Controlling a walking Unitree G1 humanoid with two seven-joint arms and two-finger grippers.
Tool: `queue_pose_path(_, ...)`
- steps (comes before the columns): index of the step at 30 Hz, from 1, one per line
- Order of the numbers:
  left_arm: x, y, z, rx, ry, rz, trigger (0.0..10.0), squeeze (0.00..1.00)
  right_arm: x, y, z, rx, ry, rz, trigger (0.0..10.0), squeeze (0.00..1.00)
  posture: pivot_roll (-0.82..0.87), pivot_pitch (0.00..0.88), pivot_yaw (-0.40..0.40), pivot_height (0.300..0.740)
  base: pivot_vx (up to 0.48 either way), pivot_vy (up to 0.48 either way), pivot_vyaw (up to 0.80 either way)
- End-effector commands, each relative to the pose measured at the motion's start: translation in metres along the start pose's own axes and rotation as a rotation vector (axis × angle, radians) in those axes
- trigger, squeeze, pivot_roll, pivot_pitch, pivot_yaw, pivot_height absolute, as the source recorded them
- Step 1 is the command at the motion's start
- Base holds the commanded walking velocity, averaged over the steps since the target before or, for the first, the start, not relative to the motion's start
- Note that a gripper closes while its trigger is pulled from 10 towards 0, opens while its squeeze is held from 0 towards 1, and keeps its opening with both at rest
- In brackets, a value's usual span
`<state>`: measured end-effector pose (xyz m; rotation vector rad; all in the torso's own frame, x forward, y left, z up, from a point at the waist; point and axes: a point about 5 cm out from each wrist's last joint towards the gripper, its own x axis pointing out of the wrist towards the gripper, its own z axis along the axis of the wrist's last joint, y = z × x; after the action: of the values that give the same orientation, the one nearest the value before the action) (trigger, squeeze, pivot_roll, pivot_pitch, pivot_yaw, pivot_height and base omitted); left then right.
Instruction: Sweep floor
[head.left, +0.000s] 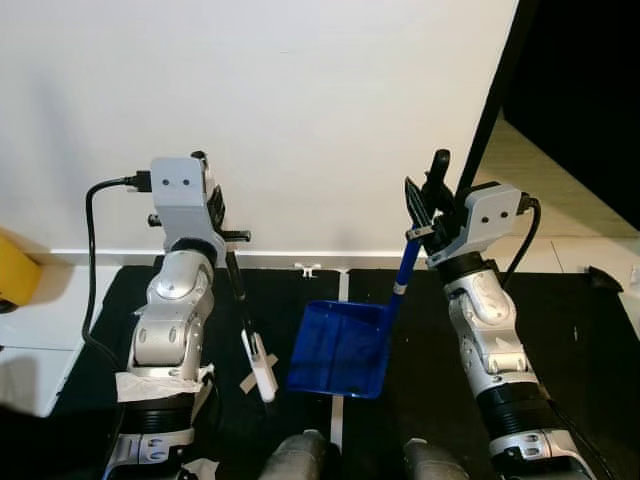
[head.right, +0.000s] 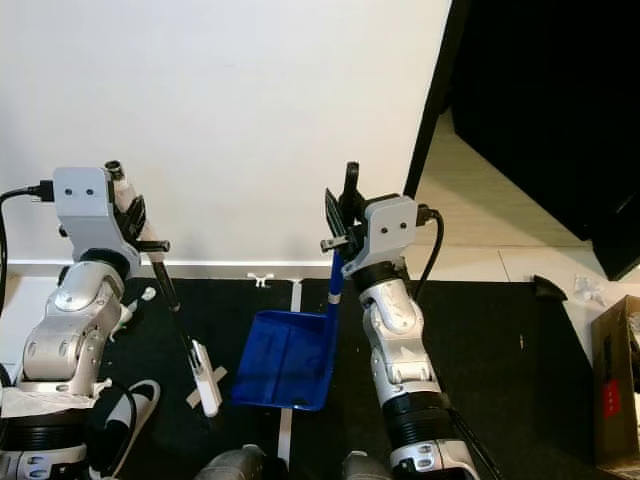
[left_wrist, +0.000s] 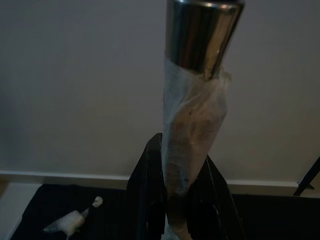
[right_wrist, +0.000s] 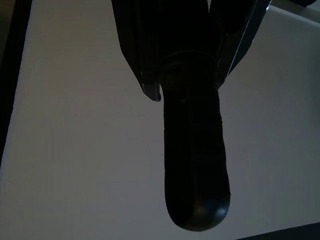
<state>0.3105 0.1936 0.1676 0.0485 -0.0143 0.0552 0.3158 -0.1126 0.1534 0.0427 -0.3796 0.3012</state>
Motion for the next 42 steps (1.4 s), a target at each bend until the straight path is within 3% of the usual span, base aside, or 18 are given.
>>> queue_pose_path(1, 0.0012, -0.0001, 0.0054, -0.002, -0.022, 0.011, 10.0, 0.00, 0.0018, 0.0007, 0.0065, -0.003, -0.043, -0.002, 10.0, 0.00, 0.06, 0.061, 0.085, 0.740, 0.000, 0.000, 0.00)
queue_pose_path(11, 0.0010, 0.0004, 0.0045, -0.008, -0.022, 0.015, 10.0, 0.00, 0.0028, 0.0012, 0.0064, -0.002, -0.043, 0.001, 10.0, 0.00, 0.06, 0.061, 0.083, 0.740, 0.000, 0.000, 0.00)
queue_pose_path(23, 0.0012, 0.0014, 0.0033, -0.012, -0.020, 0.022, 10.0, 0.00, 0.0026, 0.0013, 0.0064, -0.001, -0.042, 0.001, 10.0, 0.00, 0.06, 0.065, 0.083, 0.740, 0.000, 0.437, 0.00)
queue_pose_path(31, 0.0017, 0.0020, 0.0030, -0.010, -0.018, 0.026, 10.0, 0.00, 0.0024, 0.0012, 0.0064, -0.001, -0.043, 0.000, 10.0, 0.00, 0.06, 0.064, 0.086, 0.740, 0.270, 0.355, 0.00)
queue_pose_path(42, 0.0025, 0.0008, 0.0023, -0.005, -0.016, 0.018, 10.0, 0.00, 0.0021, 0.0009, 0.0061, -0.002, -0.043, -0.001, 10.0, 0.00, 0.06, 0.063, 0.089, 0.740, 0.337, 0.000, 0.00)
